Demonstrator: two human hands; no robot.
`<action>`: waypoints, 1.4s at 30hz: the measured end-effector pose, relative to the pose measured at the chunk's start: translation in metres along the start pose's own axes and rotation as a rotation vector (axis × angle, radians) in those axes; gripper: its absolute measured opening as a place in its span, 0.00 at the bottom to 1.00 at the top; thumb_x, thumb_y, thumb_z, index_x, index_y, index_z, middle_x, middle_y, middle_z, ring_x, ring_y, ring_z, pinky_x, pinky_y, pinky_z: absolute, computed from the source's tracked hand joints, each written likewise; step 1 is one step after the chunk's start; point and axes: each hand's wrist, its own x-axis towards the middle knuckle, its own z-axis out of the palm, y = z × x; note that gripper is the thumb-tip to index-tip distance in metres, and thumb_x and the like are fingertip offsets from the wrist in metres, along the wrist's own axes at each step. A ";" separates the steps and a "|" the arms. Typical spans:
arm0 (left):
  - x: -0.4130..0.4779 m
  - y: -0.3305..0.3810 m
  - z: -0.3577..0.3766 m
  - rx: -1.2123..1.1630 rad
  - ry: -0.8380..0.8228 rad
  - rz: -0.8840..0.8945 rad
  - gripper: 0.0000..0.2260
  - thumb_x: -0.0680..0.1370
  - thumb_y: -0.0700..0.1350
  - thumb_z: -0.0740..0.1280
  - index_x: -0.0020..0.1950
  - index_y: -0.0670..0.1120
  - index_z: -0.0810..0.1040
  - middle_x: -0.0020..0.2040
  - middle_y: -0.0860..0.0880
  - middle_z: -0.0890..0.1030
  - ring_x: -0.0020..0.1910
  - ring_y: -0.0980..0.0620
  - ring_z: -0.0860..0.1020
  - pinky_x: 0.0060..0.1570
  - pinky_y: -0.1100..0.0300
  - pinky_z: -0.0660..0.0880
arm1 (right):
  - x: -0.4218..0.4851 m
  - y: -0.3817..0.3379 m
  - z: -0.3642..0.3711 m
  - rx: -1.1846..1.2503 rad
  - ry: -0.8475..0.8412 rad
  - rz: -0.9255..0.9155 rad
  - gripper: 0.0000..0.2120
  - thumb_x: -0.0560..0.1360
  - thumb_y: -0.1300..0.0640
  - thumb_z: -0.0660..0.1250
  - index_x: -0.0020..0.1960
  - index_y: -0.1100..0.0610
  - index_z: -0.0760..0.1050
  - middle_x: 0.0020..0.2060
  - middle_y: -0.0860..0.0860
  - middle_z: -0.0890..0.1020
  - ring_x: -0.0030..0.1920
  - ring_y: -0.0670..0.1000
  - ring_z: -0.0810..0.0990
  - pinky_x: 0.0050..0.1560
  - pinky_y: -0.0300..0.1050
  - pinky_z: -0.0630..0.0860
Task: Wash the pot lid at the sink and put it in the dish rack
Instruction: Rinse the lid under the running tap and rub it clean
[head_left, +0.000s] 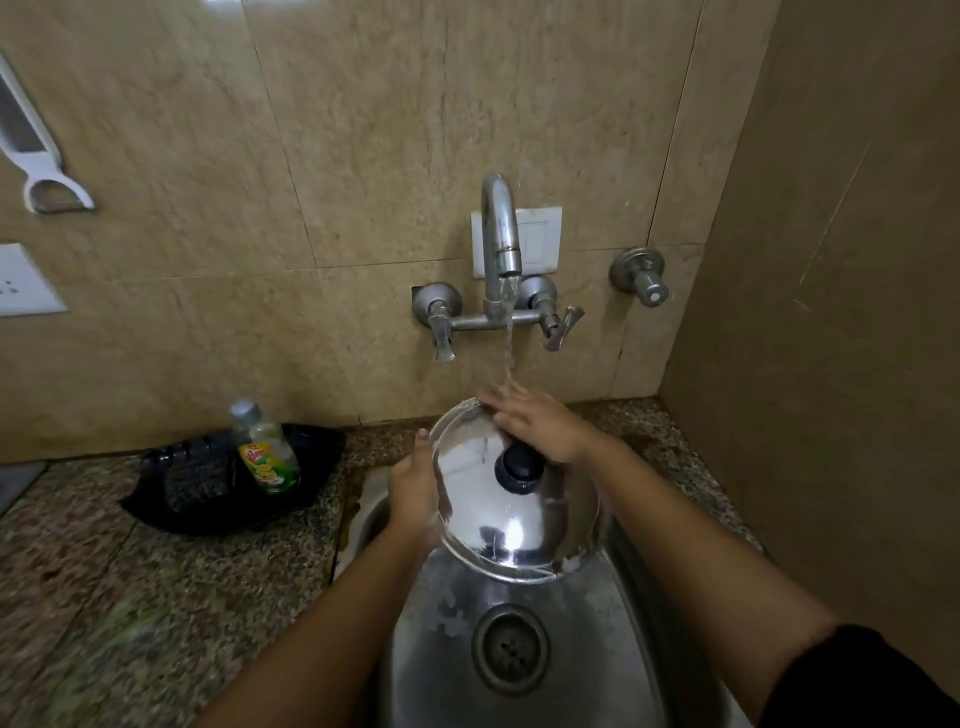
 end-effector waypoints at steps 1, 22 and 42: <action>0.000 -0.001 0.001 0.005 -0.013 0.010 0.19 0.80 0.55 0.60 0.42 0.41 0.79 0.34 0.44 0.80 0.34 0.46 0.78 0.34 0.57 0.73 | 0.001 -0.014 0.000 -0.076 -0.082 -0.046 0.22 0.83 0.48 0.49 0.76 0.46 0.55 0.78 0.48 0.52 0.77 0.49 0.47 0.75 0.55 0.44; 0.014 0.003 -0.010 -0.064 0.096 -0.033 0.18 0.79 0.54 0.61 0.36 0.43 0.77 0.37 0.44 0.79 0.40 0.44 0.78 0.46 0.54 0.75 | -0.093 0.003 0.061 -0.285 0.015 -0.326 0.25 0.83 0.48 0.48 0.77 0.45 0.45 0.78 0.43 0.47 0.77 0.42 0.41 0.76 0.46 0.40; 0.011 -0.018 -0.007 -0.083 0.103 -0.009 0.20 0.79 0.55 0.61 0.37 0.41 0.77 0.35 0.44 0.80 0.35 0.45 0.78 0.37 0.57 0.75 | -0.093 -0.020 0.095 -0.278 0.204 -0.383 0.24 0.81 0.53 0.53 0.76 0.53 0.58 0.75 0.49 0.62 0.76 0.46 0.56 0.76 0.46 0.55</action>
